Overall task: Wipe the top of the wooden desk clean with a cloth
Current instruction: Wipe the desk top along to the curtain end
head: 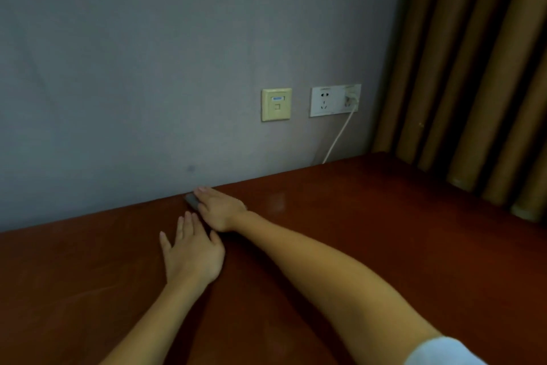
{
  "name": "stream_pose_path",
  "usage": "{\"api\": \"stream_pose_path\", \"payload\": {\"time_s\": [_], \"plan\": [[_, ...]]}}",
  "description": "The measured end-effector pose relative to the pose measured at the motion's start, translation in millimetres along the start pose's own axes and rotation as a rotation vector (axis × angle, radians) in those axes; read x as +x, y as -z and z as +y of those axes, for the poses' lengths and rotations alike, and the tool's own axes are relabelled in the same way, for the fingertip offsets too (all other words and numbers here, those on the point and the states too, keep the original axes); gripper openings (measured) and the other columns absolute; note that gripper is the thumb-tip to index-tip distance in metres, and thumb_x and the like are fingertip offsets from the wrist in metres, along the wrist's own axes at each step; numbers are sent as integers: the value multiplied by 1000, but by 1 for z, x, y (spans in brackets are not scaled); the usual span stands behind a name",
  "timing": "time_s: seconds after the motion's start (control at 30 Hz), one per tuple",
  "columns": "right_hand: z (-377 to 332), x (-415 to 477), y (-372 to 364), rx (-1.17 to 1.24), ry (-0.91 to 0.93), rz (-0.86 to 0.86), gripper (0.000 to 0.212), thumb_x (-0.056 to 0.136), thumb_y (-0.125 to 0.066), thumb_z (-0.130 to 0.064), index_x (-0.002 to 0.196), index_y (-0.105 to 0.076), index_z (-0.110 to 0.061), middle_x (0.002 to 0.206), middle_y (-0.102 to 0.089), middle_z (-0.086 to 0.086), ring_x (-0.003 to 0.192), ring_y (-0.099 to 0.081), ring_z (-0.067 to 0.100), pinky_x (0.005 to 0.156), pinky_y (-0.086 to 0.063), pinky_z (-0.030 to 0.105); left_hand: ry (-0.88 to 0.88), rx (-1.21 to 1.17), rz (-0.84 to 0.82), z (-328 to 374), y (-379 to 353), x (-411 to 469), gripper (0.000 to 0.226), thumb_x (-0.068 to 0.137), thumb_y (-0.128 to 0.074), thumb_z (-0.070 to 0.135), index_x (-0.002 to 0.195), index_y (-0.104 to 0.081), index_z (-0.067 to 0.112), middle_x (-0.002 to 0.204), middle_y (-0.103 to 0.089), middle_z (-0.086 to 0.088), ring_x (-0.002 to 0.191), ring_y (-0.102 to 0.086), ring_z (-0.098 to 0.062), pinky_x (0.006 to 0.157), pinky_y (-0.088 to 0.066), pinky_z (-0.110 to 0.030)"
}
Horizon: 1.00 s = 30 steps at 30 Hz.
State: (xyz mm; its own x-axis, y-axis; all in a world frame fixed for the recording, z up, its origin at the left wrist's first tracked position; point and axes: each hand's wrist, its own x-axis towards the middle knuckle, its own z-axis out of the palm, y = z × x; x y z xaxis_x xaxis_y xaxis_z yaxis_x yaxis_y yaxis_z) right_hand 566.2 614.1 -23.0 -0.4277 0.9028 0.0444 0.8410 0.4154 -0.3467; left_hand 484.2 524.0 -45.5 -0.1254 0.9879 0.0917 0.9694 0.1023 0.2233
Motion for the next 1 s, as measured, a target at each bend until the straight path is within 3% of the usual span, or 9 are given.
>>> {"api": "stream_pose_path", "payload": {"time_s": [0.17, 0.37, 0.47, 0.53, 0.6, 0.7, 0.77, 0.83, 1.0], "plan": [[74, -71, 36, 33, -220, 102, 52, 104, -22, -31, 150, -19, -8, 159, -16, 8, 147, -14, 18, 120, -9, 30, -25, 0, -26, -6, 2, -1, 59, 102, -15, 37, 154, -3, 11, 161, 4, -1, 148, 3, -15, 119, 1, -43], [224, -237, 97, -5, -714, 245, 57, 103, -20, -43, 151, -21, -12, 159, -17, 3, 146, -15, 15, 117, -7, 25, -36, 32, -39, -6, 1, -2, 57, 103, -16, 35, 154, -7, 10, 161, 1, -2, 148, -1, -16, 119, -4, -42], [275, -332, 121, -15, -913, 334, 56, 103, -17, -41, 143, -36, -8, 151, -35, 12, 138, -33, 25, 114, -23, 34, -31, 38, -45, -6, 1, -3, 57, 103, -18, 34, 154, -8, 10, 161, 0, -3, 148, -3, -17, 119, -6, -43], [291, -384, 129, -105, -1009, 360, 47, 103, -20, -28, 137, -41, -3, 141, -44, 20, 128, -43, 32, 106, -33, 37, -25, 33, -46, -5, 2, -5, 57, 103, -18, 33, 153, -10, 9, 161, -1, -3, 148, -3, -18, 119, -6, -42], [301, -416, 129, -181, -1104, 363, 44, 102, -22, -16, 143, -32, -3, 144, -39, 21, 130, -41, 35, 106, -34, 39, -26, 27, -52, -4, 4, -10, 56, 103, -18, 32, 153, -10, 8, 161, -1, -4, 148, -3, -19, 119, -6, -41], [295, -420, 124, -218, -1263, 384, 47, 97, -29, -18, 143, -32, -11, 144, -40, 15, 128, -43, 35, 102, -40, 48, -33, 11, -52, -3, 7, -20, 56, 103, -17, 30, 153, -8, 9, 161, 0, -4, 148, -2, -19, 120, -5, -40], [277, -402, 120, -185, -1397, 441, 48, 96, -36, -19, 142, -35, -5, 143, -40, 15, 130, -41, 34, 102, -38, 50, -34, -5, -60, -2, 9, -24, 56, 103, -17, 30, 153, -8, 8, 161, 0, -5, 148, -1, -19, 120, -5, -40], [254, -375, 112, -164, -1376, 484, 49, 96, -34, -18, 143, -32, -4, 147, -34, 16, 134, -34, 33, 106, -33, 49, -36, -8, -67, -1, 11, -27, 56, 103, -15, 30, 153, -6, 8, 161, 2, -5, 149, 0, -20, 120, -4, -40], [189, -260, 77, -144, -1087, 454, 48, 96, -30, -17, 143, -32, -6, 149, -32, 14, 136, -32, 29, 111, -30, 43, -67, -12, -67, -3, 11, -34, 57, 103, -13, 32, 153, -3, 8, 161, 5, -7, 149, 2, -21, 121, -2, -39]]}}
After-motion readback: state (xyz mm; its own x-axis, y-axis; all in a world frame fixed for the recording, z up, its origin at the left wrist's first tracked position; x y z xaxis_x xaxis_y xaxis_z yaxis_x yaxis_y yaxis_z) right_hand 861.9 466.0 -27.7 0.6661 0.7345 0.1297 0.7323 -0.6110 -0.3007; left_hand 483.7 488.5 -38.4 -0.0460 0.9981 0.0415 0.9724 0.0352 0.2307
